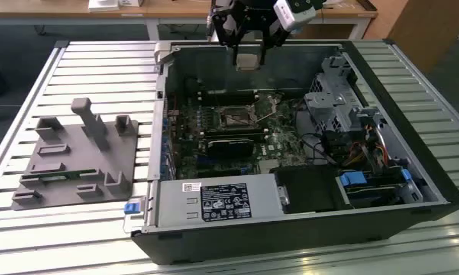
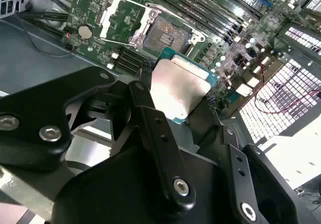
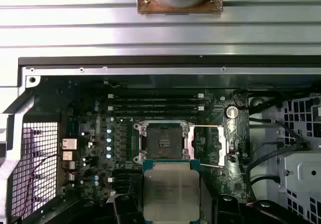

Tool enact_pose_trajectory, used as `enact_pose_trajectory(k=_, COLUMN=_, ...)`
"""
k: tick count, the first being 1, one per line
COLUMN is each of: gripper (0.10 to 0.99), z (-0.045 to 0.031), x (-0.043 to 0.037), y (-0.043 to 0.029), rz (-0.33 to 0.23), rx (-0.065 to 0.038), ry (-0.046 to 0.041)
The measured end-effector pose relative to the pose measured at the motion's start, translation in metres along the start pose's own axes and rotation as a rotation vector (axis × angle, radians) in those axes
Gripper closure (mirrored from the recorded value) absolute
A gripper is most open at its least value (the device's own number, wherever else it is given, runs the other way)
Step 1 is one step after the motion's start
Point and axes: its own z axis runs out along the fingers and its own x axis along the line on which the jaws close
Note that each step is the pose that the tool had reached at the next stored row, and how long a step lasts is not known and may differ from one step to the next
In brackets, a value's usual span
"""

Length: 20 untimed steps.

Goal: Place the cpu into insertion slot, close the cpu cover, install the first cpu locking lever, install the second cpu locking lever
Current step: 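Place the cpu into insertion slot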

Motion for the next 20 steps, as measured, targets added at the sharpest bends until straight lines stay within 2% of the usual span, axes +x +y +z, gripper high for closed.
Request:
enact_pose_trajectory(k=6, gripper=0.545, z=0.0, x=-0.0001, y=0.0, rz=0.013, rx=0.0, ry=-0.0013)
enact_pose_trajectory(k=20, gripper=0.545, z=0.0005, x=0.0, y=-0.0001, rz=0.219, rx=0.0, ry=-0.0197)
